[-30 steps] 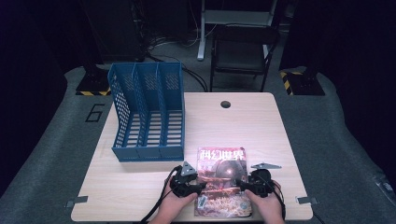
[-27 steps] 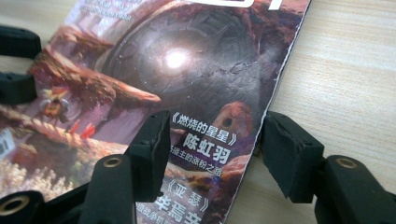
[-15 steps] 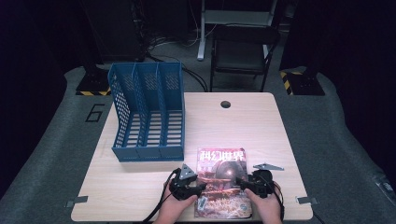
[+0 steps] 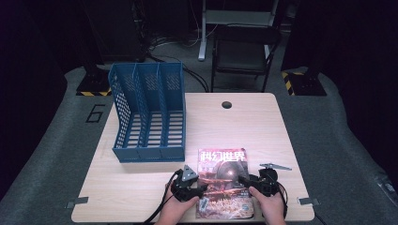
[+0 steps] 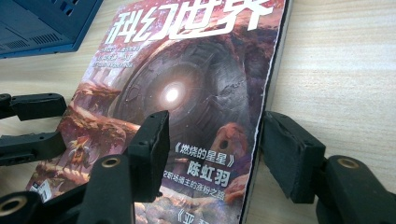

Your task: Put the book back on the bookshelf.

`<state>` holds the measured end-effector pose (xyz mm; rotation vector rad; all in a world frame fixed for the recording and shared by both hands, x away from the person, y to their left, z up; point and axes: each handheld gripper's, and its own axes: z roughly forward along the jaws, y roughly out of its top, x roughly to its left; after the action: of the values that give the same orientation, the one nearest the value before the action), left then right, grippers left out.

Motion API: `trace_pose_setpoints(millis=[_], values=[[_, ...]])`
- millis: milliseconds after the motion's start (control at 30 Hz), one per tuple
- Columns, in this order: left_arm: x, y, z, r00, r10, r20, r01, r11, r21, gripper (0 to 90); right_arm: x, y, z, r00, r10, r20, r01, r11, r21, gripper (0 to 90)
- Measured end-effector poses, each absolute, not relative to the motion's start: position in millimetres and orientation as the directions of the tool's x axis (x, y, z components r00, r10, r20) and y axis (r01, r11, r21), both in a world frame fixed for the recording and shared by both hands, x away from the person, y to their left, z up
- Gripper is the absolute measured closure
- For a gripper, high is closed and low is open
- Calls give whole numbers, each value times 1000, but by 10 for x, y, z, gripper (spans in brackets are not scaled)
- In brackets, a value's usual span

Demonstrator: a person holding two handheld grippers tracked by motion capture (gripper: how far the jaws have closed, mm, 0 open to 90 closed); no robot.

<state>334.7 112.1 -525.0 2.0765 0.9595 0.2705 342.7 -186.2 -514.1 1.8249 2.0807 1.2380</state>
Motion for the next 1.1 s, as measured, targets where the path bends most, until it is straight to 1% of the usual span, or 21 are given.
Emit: trace_pose_setpoints(millis=[133,167,300,367,467,500,700,733,800,967,1100], values=[[3348,1125,-5249,692,710,-132,538,-385,750,466,3424,-1850,-5122,-262,875,407,781,-55,622,434],[3346,1125,-5249,691,711,-130,537,-386,750,465,3422,-1850,-5107,-275,875,399,775,-44,630,435],[3338,1120,-5258,688,714,-130,533,-377,757,466,3407,-1847,-5072,-277,874,400,769,-48,637,444],[3329,1113,-5261,683,717,-140,540,-366,758,466,3390,-1864,-5013,-297,858,419,748,-64,660,458],[3325,1112,-5263,680,719,-141,540,-363,759,466,3375,-1867,-4971,-311,843,438,740,-74,668,467],[3327,1114,-5263,682,719,-134,537,-367,760,466,3360,-1861,-4939,-319,827,463,735,-92,671,471],[3320,1119,-5270,684,717,-134,533,-366,763,466,3335,-1827,-4875,-362,811,460,707,-83,702,471],[3317,1119,-5273,685,716,-135,532,-364,765,467,3329,-1815,-4858,-365,801,475,706,-95,702,471],[3317,1120,-5274,685,716,-135,531,-364,765,467,3336,-1814,-4862,-365,799,478,707,-96,700,471],[3313,1116,-5278,681,719,-140,533,-354,769,467,3399,-1858,-4945,-325,807,492,730,-117,674,469],[3318,1131,-5269,690,712,-130,528,-372,763,467,3461,-1900,-5014,-298,811,504,751,-127,648,469]])
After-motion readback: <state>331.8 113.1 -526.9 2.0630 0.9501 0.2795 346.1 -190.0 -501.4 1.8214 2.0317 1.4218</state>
